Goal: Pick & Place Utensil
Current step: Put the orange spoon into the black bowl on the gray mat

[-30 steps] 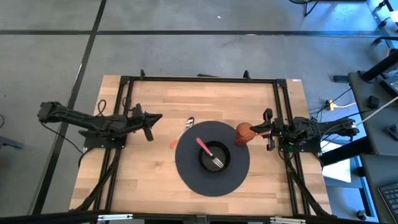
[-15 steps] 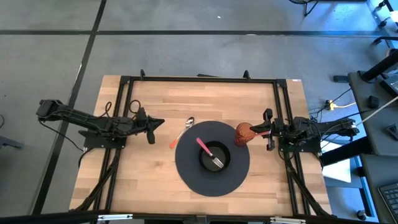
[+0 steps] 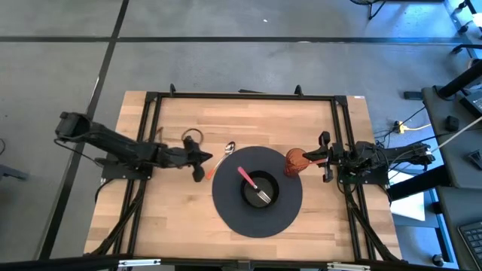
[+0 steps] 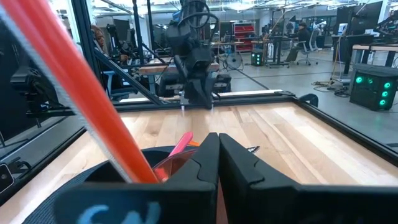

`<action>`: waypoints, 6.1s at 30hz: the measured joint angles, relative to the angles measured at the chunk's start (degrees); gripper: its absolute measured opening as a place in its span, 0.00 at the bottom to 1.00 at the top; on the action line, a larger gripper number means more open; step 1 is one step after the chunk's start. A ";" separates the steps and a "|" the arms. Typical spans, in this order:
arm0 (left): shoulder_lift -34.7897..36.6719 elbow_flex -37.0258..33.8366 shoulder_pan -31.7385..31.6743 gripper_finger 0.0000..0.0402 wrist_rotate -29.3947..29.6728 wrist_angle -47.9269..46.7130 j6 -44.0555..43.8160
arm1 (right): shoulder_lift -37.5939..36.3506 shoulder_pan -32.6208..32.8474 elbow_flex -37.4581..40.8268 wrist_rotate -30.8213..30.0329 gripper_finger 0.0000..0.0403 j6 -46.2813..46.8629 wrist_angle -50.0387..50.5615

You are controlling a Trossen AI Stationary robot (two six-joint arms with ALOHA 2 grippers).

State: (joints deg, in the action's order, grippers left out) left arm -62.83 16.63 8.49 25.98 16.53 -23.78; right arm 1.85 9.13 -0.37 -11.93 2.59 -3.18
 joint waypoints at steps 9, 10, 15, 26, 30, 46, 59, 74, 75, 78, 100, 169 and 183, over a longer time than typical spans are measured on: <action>-19.91 11.13 -1.12 0.00 -5.13 0.37 3.83 | 0.00 -0.01 0.00 0.16 0.02 -0.01 0.02; -21.51 12.03 -1.39 0.01 -5.16 0.48 4.01 | 0.00 0.00 -0.01 0.16 0.02 -0.02 0.02; -27.67 14.39 -4.40 0.00 -6.78 0.21 4.46 | 0.00 -0.01 0.00 0.16 0.02 -0.02 0.02; -30.90 14.83 -7.91 0.01 -7.95 -1.36 2.80 | 0.00 0.00 -0.01 0.14 0.02 -0.02 0.04; -30.82 14.96 -8.32 0.00 -7.44 -2.76 2.05 | 0.00 0.00 0.00 0.16 0.02 -0.02 0.04; -30.55 14.81 -10.10 0.00 -2.70 -6.25 5.62 | 0.00 -0.01 0.00 0.16 0.02 -0.04 0.04; -24.05 28.44 -8.89 0.01 -4.92 -26.98 13.25 | 0.01 -0.01 0.00 0.06 0.02 -0.17 0.04; -30.68 40.90 -18.51 0.05 -10.72 -48.49 20.48 | 1.11 -0.01 0.01 0.12 0.02 -0.11 0.08; -31.33 40.89 -18.67 0.07 -11.41 -48.25 20.56 | 1.16 0.00 0.01 0.10 0.02 -0.22 0.02; -33.44 40.91 -18.60 0.14 -14.27 -48.08 21.43 | 1.16 -0.01 0.01 0.11 0.02 -0.20 0.04; -37.52 40.84 -20.15 0.43 -16.78 -48.14 23.55 | 1.16 -0.02 0.01 0.10 0.02 -0.02 0.04; -49.04 69.83 7.90 0.01 29.18 -48.94 82.89 | 1.51 0.00 0.01 0.16 0.02 -0.02 0.01; -58.11 70.20 8.39 0.01 31.08 -31.02 121.19 | 1.55 -0.01 0.01 0.62 0.02 -1.14 0.07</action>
State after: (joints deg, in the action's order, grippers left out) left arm -120.94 86.84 16.88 57.07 -14.48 97.41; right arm 3.40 9.12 -0.36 -11.31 1.45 -3.11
